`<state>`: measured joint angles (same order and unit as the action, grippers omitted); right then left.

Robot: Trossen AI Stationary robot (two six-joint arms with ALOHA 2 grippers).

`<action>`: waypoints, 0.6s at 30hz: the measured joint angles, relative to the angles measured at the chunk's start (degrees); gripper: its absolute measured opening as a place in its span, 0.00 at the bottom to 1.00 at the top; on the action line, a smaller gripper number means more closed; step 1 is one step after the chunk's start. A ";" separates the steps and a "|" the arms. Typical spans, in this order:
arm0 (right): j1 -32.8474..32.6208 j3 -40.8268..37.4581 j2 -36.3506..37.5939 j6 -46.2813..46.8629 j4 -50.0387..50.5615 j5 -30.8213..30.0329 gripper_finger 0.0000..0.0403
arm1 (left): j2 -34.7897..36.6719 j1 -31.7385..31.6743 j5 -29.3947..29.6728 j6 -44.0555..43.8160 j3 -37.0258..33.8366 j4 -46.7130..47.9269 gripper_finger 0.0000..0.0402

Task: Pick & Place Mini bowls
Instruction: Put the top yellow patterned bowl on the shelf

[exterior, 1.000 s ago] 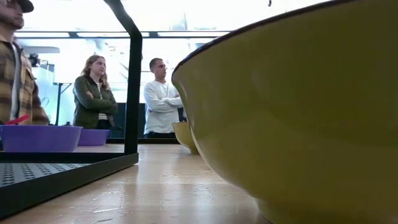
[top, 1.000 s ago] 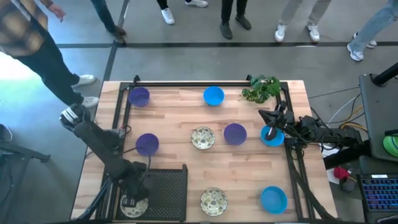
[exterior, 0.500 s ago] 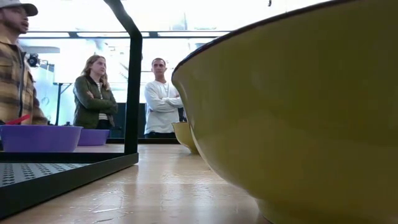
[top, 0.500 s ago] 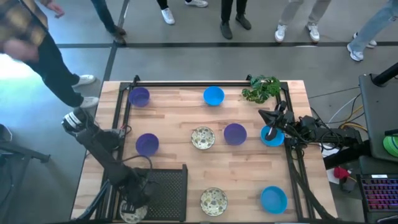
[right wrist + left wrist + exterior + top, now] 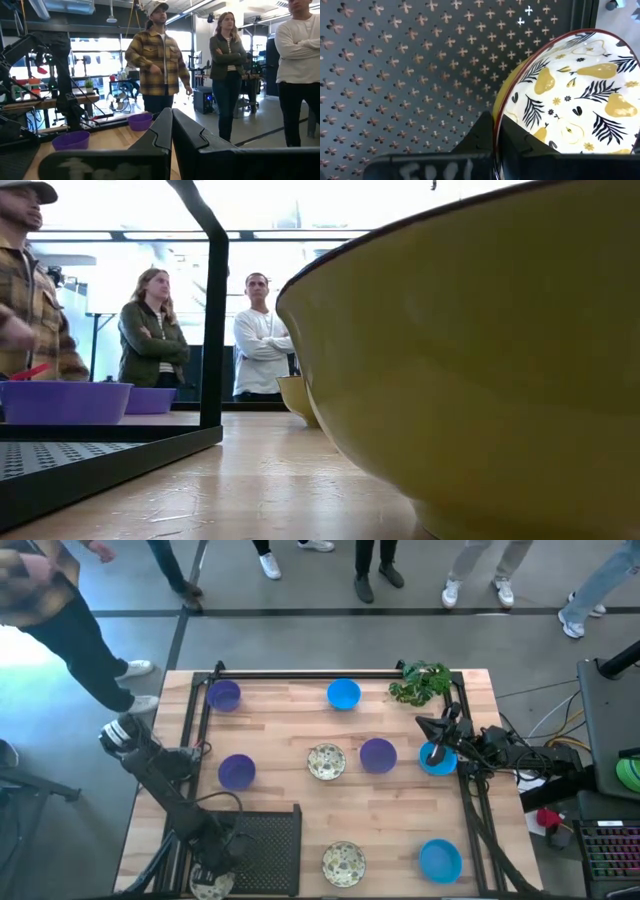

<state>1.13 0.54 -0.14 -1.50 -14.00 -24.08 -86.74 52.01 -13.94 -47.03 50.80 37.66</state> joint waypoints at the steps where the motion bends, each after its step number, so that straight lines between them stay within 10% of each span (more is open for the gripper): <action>1: 0.02 0.00 0.02 0.00 0.00 0.00 0.02 | 0.00 0.00 -0.16 -0.02 -0.14 -0.04 0.02; 18: 0.01 0.00 0.01 0.00 0.00 0.00 0.02 | 0.02 0.02 -0.87 0.04 -0.46 0.25 0.03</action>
<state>1.13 0.54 -0.13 -1.50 -14.00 -24.08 -86.72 52.03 -14.81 -46.98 50.35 37.91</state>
